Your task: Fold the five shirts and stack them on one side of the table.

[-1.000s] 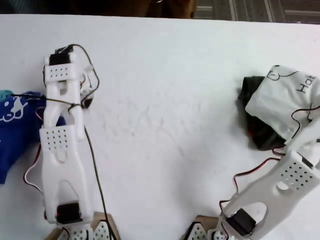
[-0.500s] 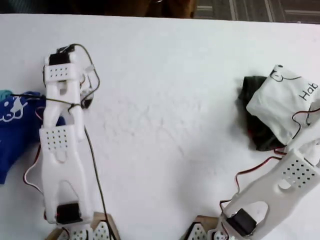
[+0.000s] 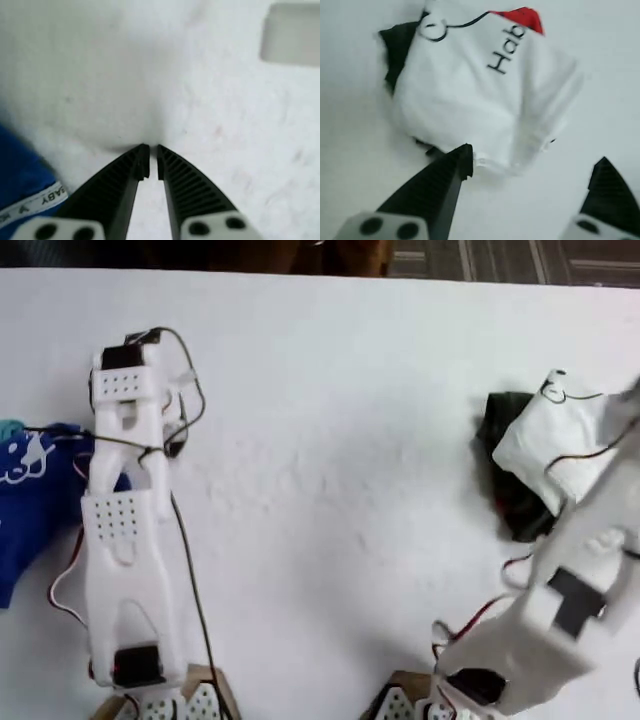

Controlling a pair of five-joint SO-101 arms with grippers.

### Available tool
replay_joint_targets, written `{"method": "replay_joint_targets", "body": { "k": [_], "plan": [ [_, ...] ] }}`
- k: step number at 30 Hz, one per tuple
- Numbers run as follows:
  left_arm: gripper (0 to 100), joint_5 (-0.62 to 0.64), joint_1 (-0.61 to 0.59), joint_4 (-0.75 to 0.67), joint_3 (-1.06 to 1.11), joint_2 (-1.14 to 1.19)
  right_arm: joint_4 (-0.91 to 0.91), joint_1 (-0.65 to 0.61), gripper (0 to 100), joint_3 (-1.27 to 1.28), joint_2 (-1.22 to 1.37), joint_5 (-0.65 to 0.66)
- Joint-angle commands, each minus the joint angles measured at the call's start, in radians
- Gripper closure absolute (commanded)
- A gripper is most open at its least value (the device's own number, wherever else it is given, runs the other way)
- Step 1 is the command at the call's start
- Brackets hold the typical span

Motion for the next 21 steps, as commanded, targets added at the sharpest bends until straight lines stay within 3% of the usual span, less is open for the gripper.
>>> {"method": "replay_joint_targets", "body": {
  "k": [1,7,10,16,21],
  "plan": [
    [96,-0.014,-0.084,0.032,0.061,-0.064,0.013,-0.131,63.7,0.296,-0.282,-0.015],
    [96,-0.078,-0.172,0.031,0.314,-0.361,-0.16,-0.291,64.7,0.738,-0.608,-0.017],
    [96,-0.141,-0.206,0.023,0.484,-0.554,-0.196,-0.355,73.9,0.911,-0.745,-0.017],
    [96,-0.261,-0.301,-0.069,0.842,-0.898,-0.24,-0.329,96.0,1.085,-0.915,0.034],
    [96,-0.374,-0.379,-0.176,1.205,-1.163,-0.312,-0.297,97.4,1.232,-0.954,0.16]
  ]
}}
